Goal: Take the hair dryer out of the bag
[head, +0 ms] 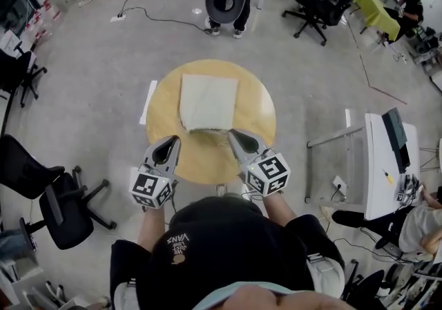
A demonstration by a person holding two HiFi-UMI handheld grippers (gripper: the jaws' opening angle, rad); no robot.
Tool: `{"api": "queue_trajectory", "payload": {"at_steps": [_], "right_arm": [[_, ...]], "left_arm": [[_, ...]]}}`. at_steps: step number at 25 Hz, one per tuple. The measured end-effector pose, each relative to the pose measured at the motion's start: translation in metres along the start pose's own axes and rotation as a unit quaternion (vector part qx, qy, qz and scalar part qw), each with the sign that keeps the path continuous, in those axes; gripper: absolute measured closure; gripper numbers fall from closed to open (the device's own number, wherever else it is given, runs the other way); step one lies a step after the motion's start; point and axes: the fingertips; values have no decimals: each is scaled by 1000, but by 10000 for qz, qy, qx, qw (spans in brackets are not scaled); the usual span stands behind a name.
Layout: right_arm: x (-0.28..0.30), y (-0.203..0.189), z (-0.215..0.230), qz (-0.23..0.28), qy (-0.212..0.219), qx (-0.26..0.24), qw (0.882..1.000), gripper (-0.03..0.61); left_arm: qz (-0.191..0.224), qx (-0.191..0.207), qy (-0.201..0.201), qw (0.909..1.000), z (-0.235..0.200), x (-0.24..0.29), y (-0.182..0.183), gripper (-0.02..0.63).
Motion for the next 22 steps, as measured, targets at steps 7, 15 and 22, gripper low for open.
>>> {"api": "queue_trajectory", "payload": {"at_steps": [7, 15, 22], "right_arm": [[12, 7, 30, -203, 325, -84, 9992, 580], [25, 6, 44, -242, 229, 11, 9994, 580], [32, 5, 41, -131, -216, 185, 9995, 580]], "left_arm": [[-293, -52, 444, 9986, -7, 23, -17, 598], [-611, -65, 336, 9975, -13, 38, -41, 597], [-880, -22, -312, 9956, -25, 50, -64, 597]]}}
Point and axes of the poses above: the fingertips, and each gripper's own axes: x forward along the fingers, z to its right, y out of its top, and after that the axes turned 12 degrees about x, right-handed
